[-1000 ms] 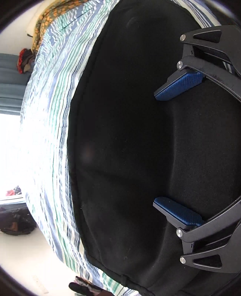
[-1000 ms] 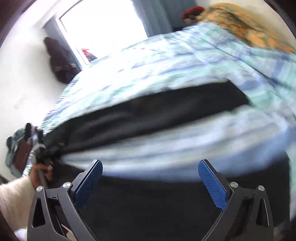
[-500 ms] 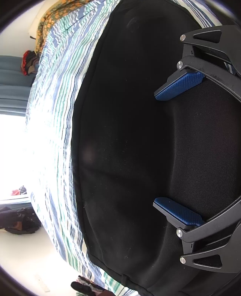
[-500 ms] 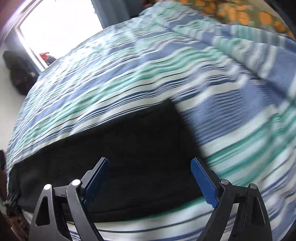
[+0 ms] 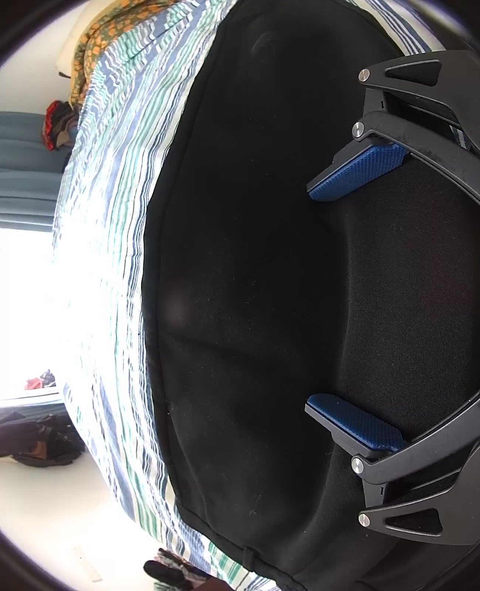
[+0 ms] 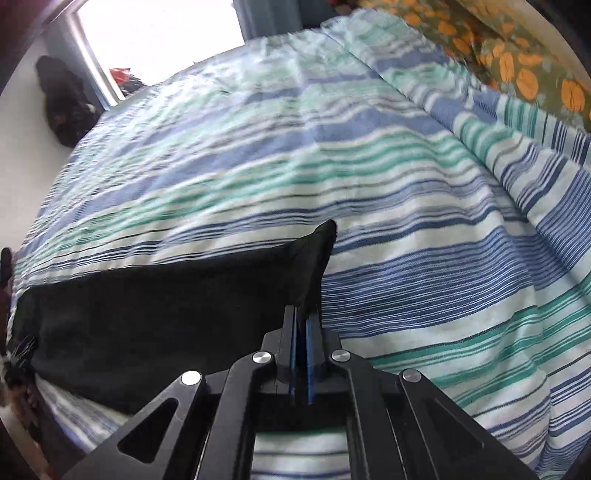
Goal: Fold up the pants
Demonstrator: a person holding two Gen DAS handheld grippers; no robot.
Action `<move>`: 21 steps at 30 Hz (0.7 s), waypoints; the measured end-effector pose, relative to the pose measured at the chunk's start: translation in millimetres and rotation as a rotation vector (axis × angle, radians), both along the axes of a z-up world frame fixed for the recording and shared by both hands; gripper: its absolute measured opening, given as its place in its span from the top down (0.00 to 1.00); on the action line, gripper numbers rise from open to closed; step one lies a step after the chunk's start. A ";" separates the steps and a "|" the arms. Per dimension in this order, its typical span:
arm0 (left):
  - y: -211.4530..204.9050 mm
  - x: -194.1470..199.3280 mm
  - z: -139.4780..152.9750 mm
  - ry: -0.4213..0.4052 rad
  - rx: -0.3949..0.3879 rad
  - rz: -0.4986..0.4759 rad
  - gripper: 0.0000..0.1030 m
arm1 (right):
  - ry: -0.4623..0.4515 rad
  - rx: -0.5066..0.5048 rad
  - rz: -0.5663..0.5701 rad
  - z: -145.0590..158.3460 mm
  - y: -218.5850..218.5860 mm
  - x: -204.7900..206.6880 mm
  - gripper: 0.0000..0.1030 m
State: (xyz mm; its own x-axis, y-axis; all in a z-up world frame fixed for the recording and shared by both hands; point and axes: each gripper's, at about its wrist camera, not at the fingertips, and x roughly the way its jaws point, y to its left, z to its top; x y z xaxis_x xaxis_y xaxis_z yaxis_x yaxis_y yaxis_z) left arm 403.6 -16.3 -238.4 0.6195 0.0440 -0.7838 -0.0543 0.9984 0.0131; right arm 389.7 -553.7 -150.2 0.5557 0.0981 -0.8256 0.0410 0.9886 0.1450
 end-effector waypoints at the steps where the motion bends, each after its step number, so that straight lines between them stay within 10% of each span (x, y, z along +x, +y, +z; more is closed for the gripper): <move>1: 0.0 0.3 -0.1 -0.001 0.001 0.000 0.01 | -0.047 -0.035 0.084 17.0 19.1 -20.9 0.96; 7: -0.2 2.9 -0.2 0.004 0.011 0.002 0.00 | -0.094 -0.227 0.360 32.0 74.7 -169.2 0.96; 11: -1.1 6.1 0.1 0.015 0.030 0.003 0.00 | 0.074 -0.221 0.101 -26.0 10.1 -225.7 0.92; 13: -1.9 8.1 1.2 0.025 0.042 0.004 0.00 | 0.107 -0.195 -0.058 -36.7 -22.4 -247.1 0.70; 15: -1.9 11.2 2.7 0.044 0.045 0.010 0.00 | 0.055 -0.161 -0.183 -28.1 -35.6 -271.1 0.51; 21: -3.1 3.5 35.1 0.143 0.020 0.029 0.01 | -0.076 -0.073 -0.209 9.1 24.4 -290.6 0.46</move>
State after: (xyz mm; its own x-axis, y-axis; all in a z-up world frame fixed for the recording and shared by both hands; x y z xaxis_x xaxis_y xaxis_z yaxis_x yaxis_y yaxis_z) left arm 407.1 -19.4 -203.3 0.4997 0.0763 -0.8628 -0.0791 0.9960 0.0422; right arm 99.1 -529.3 -141.1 0.6182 -0.0841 -0.7815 0.2372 0.9679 0.0835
